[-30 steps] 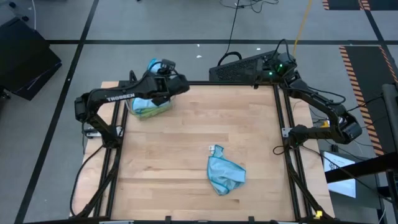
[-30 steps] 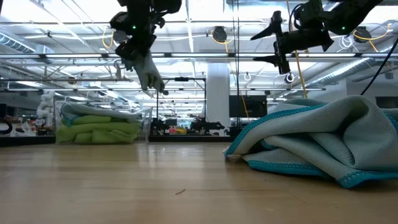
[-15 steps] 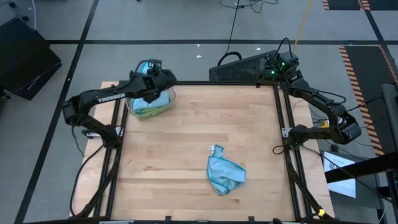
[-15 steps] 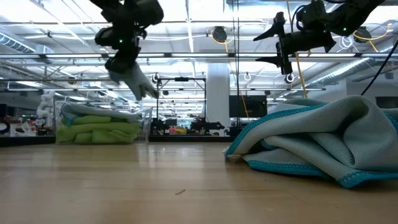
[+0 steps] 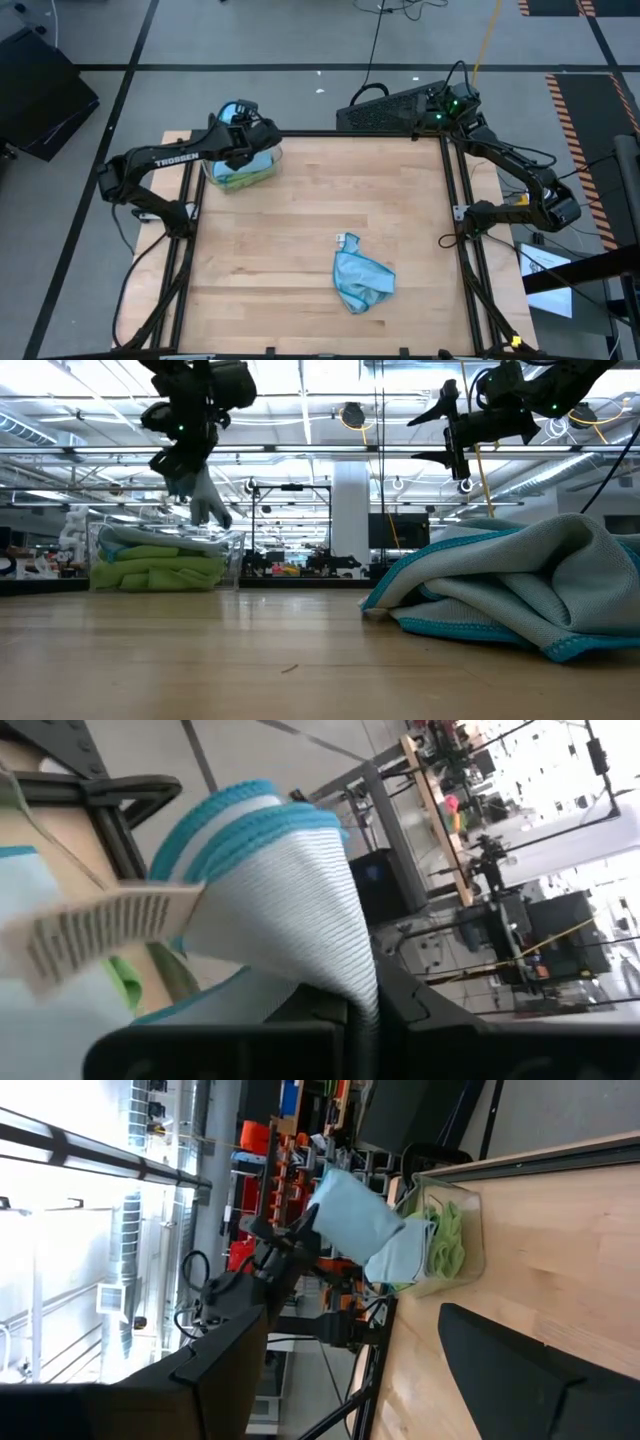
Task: Fold microfiber towels
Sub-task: Stack the folded blue microfiber cloth on top of the blue microfiber cloth on the transparent bin
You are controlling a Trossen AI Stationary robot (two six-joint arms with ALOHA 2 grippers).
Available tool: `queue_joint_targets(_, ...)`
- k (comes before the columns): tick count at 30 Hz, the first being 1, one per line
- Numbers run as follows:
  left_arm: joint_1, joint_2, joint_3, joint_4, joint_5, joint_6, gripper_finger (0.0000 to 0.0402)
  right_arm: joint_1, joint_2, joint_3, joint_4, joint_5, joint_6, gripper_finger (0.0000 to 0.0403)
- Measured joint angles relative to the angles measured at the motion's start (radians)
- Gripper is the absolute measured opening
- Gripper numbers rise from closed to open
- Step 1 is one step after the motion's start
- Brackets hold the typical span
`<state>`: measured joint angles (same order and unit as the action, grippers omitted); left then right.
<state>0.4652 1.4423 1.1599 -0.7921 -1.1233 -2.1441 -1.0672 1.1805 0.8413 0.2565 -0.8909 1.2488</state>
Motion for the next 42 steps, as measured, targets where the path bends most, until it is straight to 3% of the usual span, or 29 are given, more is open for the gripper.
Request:
queue_joint_targets(10, -0.013, 0.069, 0.001, 0.001, 0.048, -0.024, 0.0010, 0.000, 0.008, 0.000, 0.000, 0.003, 0.002, 0.0286)
queue_joint_targets(14, -0.021, 0.070, 0.000, -0.076, 0.050, -0.024, 0.0011, 0.000, 0.008, 0.000, 0.000, 0.002, 0.003, 0.0286)
queue_joint_targets(24, -0.028, 0.029, 0.000, -0.342, 0.283, 0.015, 0.0104, 0.000, 0.008, 0.000, 0.000, 0.015, 0.013, 0.0286)
queue_joint_targets(29, -0.049, -0.018, 0.000, -0.425, 0.353, 0.031, 0.0136, 0.000, 0.008, 0.000, 0.000, 0.053, 0.015, 0.0286)
queue_joint_targets(35, -0.053, -0.101, 0.000, -0.468, 0.444, 0.221, 0.0165, 0.000, 0.008, 0.000, 0.000, 0.054, 0.015, 0.0286)
queue_joint_targets(42, -0.030, -0.132, 0.000, -0.463, 0.531, 0.442, 0.0172, 0.000, 0.008, 0.000, 0.000, 0.054, -0.005, 0.0286)
